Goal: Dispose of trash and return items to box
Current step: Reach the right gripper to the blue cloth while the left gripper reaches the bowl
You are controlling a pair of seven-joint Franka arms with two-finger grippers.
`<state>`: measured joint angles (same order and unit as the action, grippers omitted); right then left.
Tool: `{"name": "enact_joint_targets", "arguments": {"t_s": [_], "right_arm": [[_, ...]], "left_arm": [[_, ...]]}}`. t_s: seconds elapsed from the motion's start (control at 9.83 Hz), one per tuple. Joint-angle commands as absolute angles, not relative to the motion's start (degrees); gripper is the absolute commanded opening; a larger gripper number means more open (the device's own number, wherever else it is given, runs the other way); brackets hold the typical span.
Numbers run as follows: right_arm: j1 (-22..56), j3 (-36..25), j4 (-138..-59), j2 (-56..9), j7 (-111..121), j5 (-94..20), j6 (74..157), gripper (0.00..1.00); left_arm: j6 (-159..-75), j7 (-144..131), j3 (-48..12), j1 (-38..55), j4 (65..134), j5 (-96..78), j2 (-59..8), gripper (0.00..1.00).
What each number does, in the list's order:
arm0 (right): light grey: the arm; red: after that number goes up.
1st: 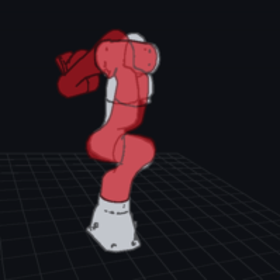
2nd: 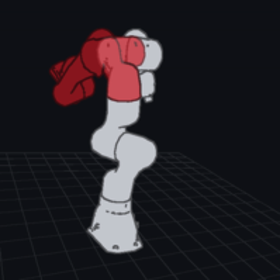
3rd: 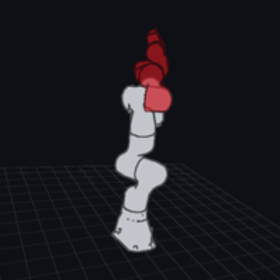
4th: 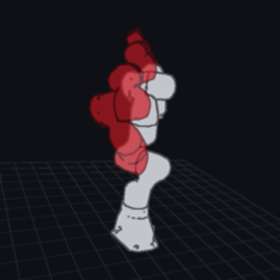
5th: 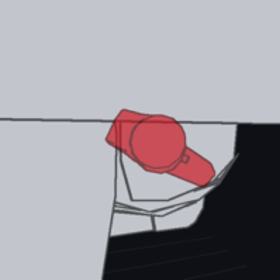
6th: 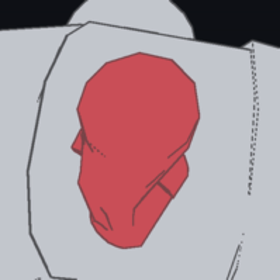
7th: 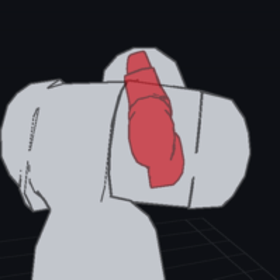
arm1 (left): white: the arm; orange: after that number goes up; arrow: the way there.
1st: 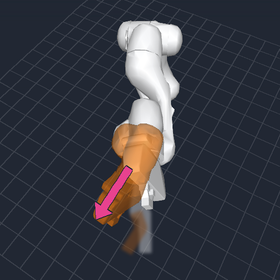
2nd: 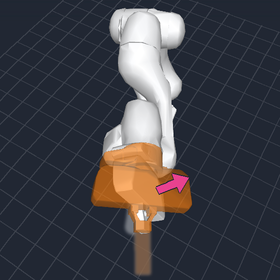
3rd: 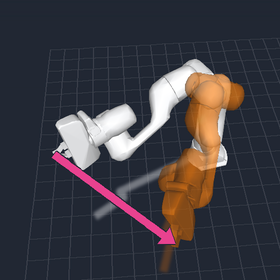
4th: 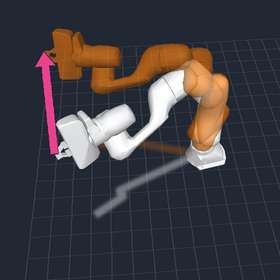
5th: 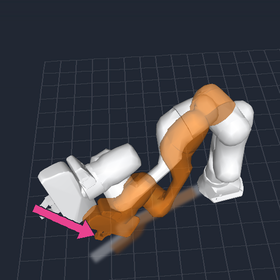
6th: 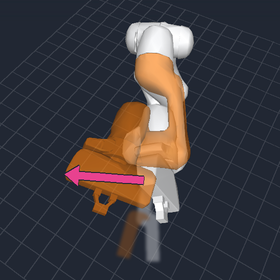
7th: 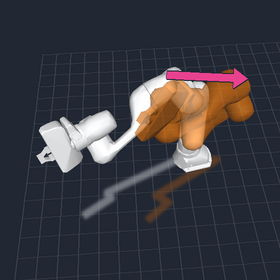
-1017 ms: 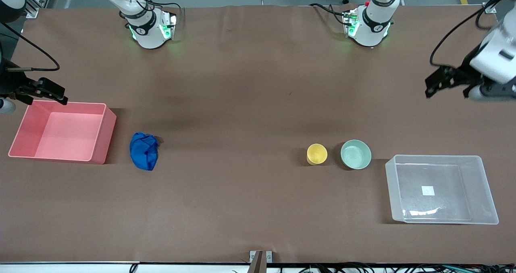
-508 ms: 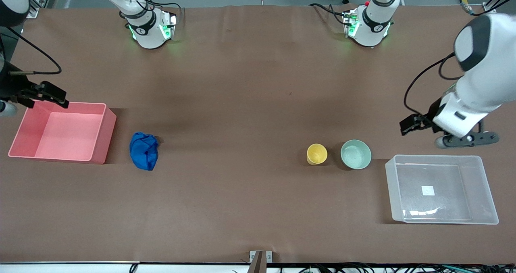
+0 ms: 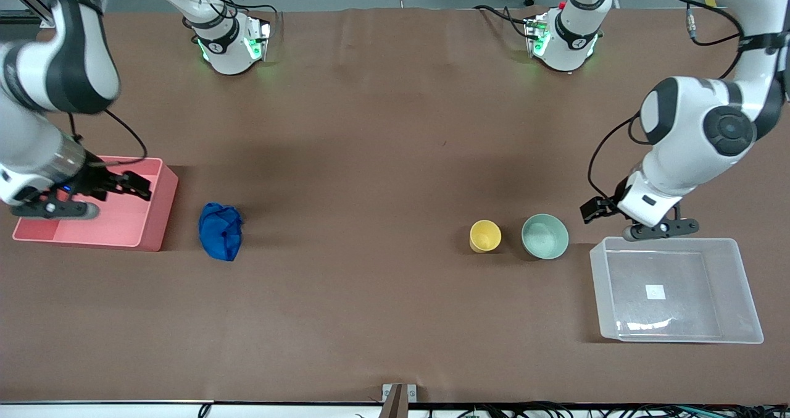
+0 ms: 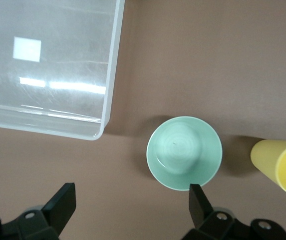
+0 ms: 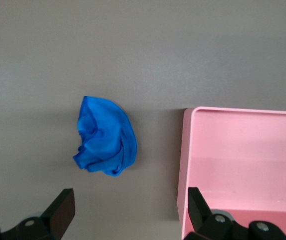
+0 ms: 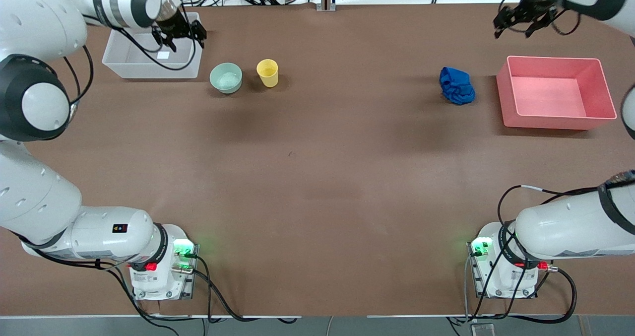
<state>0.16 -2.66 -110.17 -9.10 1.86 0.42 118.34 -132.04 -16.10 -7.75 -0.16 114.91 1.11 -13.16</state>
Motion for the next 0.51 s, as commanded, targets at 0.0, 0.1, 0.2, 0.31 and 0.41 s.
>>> {"name": "enact_joint_targets", "arguments": {"t_s": [0.0,0.1,0.2,0.31,0.41], "right_arm": [[0.09,-2.55,-109.78,-16.05,2.11,0.26,122.85,0.99],[0.17,-2.55,-110.3,-18.69,2.11,0.26,125.31,0.99],[0.61,-2.46,-111.96,-20.2,1.94,0.26,128.81,0.99],[1.49,-2.46,-114.06,-21.43,1.76,0.26,133.02,0.99],[1.76,-2.46,-115.21,-22.75,1.67,0.26,135.76,0.99]], "left_arm": [[-137.17,-21.33,-8.0,0.52,116.89,1.32,-17.73,1.0],[-139.29,-23.27,-8.0,1.48,117.76,1.32,-19.41,1.0],[-142.96,-24.07,-8.0,2.1,119.6,1.32,-20.55,1.0],[-145.78,-24.17,-8.0,2.02,120.92,1.32,-21.87,0.99],[-147.99,-24.17,-8.0,1.85,121.37,1.32,-23.54,0.94]]}}
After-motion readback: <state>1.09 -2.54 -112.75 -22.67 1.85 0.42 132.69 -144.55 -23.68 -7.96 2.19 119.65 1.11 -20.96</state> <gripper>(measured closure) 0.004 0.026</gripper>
